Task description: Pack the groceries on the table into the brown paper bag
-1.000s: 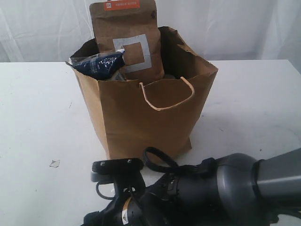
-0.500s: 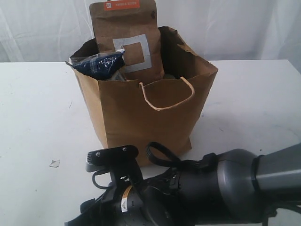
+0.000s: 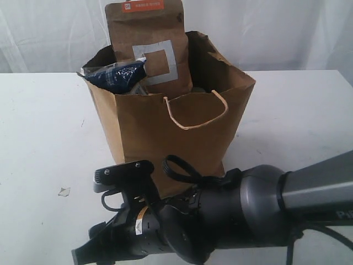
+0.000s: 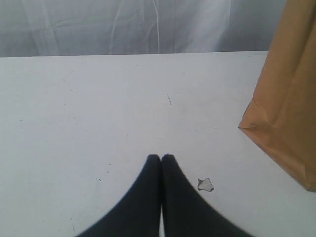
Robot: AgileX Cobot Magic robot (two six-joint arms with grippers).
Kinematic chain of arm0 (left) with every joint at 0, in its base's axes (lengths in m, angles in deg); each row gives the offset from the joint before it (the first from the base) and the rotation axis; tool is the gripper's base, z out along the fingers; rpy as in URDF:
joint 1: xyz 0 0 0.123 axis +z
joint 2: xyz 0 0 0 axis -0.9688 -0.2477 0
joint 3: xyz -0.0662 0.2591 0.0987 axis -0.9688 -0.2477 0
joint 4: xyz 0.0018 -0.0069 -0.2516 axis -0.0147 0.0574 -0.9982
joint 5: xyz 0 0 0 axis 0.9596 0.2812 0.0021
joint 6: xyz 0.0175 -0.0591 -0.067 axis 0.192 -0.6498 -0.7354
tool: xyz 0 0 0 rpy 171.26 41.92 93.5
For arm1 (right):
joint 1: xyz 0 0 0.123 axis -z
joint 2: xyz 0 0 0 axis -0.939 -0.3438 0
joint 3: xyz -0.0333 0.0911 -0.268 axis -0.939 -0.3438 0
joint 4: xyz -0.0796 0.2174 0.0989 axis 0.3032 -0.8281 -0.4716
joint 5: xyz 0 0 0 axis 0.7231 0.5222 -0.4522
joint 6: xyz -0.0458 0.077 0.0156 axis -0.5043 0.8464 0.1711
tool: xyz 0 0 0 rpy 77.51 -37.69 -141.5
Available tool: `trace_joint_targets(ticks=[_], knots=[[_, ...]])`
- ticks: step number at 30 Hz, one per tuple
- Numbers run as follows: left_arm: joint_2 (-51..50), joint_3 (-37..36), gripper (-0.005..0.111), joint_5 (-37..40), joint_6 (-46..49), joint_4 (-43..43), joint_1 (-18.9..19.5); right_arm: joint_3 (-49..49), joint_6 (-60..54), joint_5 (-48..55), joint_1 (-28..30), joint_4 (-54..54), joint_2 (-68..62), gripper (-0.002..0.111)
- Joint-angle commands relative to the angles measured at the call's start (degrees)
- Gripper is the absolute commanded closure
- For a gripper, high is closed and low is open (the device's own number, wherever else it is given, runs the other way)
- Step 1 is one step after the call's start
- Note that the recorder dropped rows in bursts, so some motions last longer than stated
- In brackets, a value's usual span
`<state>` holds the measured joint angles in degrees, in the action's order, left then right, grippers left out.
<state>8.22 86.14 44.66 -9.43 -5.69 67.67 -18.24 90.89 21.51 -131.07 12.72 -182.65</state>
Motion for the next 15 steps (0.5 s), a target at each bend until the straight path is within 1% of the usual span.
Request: trace_joint_targets(ticks=[1,9,15], knots=[[0.27,-0.21,0.107,0.09,0.0,0.05,0.13,0.13,-0.72,1.97,1.21,0.04,-0.75,0.045],[0.27,-0.21,0.107,0.09,0.0,0.05,0.13,0.28,-0.72,1.86,1.21,0.04,-0.75,0.045],[0.27,-0.21,0.107,0.09,0.0,0.05,0.13,4.44,-0.72,4.77,1.21,0.04,-0.75,0.045]])
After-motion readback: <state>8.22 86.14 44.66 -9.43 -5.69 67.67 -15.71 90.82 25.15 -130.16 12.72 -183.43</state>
